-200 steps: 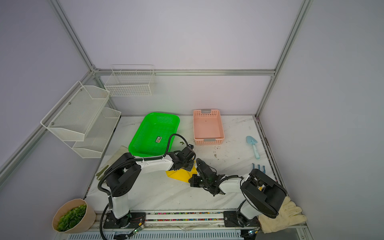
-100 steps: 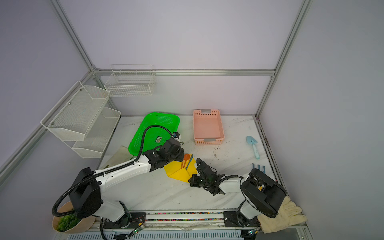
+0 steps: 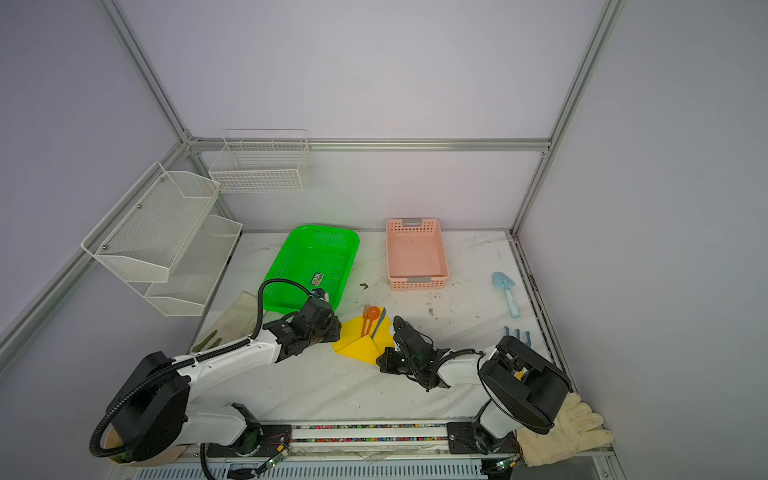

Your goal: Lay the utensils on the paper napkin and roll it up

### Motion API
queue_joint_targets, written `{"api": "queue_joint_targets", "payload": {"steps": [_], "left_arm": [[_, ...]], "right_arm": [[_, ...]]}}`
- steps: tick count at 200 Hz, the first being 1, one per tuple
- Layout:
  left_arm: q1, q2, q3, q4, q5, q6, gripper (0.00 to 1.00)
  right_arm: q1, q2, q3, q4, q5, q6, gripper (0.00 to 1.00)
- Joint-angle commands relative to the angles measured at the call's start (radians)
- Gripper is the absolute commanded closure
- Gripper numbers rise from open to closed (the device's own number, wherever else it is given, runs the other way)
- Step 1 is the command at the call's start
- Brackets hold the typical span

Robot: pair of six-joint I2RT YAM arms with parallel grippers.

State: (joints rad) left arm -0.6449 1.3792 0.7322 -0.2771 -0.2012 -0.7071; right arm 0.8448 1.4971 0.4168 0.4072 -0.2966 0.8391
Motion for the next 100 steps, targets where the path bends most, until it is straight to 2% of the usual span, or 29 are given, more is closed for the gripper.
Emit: {"api": "queue_joint_targets", "payload": {"steps": [1, 31, 100], "left_arm": [[0.022, 0.026, -0.040, 0.077, 0.029, -0.016, 0.52], [0.036, 0.097, -0.034, 0.093, 0.036, -0.017, 0.53], [0.040, 0.093, -0.041, 0.041, 0.060, -0.012, 0.55]], "right_arm": [[-0.008, -0.010, -0.059, -0.122, 0.029, 0.040, 1.00], [-0.010, -0.055, -0.078, -0.154, 0.045, 0.048, 1.00], [-0.012, -0.045, -0.080, -0.147, 0.050, 0.041, 1.00]]}}
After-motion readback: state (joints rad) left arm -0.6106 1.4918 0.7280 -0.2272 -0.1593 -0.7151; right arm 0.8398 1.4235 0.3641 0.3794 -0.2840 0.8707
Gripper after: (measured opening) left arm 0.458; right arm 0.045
